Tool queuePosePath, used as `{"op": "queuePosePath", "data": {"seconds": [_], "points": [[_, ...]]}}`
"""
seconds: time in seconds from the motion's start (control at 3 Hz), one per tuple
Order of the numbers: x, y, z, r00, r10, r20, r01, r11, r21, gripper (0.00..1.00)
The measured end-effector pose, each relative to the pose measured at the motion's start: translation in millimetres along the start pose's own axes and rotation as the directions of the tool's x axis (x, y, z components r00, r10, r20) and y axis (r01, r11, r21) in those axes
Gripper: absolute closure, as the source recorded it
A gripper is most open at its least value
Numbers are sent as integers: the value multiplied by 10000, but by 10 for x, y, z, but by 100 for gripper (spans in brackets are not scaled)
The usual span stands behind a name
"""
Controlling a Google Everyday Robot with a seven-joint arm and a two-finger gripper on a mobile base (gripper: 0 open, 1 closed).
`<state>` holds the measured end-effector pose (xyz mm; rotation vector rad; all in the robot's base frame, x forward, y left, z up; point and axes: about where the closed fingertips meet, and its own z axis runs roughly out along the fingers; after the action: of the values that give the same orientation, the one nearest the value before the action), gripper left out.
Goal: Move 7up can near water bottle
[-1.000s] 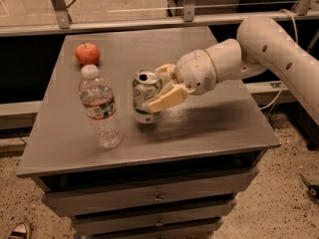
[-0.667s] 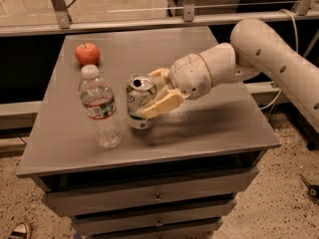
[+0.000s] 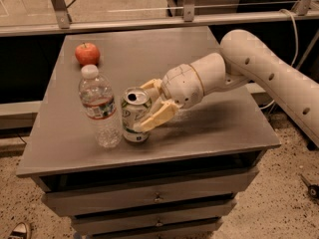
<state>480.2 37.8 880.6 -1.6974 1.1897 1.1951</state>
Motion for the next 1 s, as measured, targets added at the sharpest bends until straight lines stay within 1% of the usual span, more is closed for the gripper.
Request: {"op": "queuePosePath", "data": {"seconds": [0.33,0.67,1.0], "points": [[43,11,39,10000,29,11,-29,10000,-91,6],[54,10,43,10000,43,-8,-43,9999,-110,0],[-27,-85,-172,9996,-94,-250,104,9993,371,0]]}}
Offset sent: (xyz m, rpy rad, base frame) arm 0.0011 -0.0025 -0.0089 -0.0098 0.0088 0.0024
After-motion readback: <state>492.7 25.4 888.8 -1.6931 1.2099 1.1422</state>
